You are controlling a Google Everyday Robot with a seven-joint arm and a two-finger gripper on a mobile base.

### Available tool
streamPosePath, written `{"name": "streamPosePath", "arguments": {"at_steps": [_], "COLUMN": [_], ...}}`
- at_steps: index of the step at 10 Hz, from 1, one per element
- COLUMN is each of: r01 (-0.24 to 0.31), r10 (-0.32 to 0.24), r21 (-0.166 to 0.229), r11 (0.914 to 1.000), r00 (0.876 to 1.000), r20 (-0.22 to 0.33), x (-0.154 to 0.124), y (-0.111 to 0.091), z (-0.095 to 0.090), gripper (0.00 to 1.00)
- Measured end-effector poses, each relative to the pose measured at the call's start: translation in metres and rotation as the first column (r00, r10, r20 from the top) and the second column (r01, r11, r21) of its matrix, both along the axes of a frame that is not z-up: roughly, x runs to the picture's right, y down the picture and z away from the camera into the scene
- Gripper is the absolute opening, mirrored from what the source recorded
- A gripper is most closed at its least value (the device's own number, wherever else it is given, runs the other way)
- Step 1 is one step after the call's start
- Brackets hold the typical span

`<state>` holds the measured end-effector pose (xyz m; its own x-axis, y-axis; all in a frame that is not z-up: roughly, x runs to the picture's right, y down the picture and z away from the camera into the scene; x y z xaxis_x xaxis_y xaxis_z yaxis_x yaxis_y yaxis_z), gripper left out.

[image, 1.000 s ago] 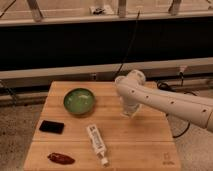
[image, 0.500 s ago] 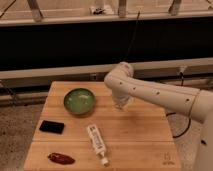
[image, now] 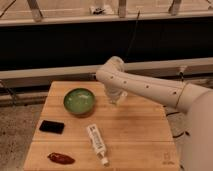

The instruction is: Place the white sponge in the ceramic bowl

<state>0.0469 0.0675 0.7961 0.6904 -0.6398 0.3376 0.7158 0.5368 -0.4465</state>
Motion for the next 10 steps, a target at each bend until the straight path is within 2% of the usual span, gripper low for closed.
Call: {"name": "streamPosePath", "arguments": {"at_steps": [4,6,7,10], "r01": [0.038,0.060,0.068,0.092], "r10": [-0.038,-0.060,-0.068,-0.092], "r21": [0.002,0.002,0.004,-0.001], "r11": [0.9993,0.9982,0.9977,0.9957], "r00": [0.999,0.998,0.997,0.994], "r20": [0.016,0.036,0.039,0.057], "x": [-0.022,-0.050,-0.054,-0.070], "y": [-0.016,-0.025,-0.028,-0.030], "z": [0.006,0.011,0.013,0.019], "gripper": [0.02,0.02,0.02,0.02]}}
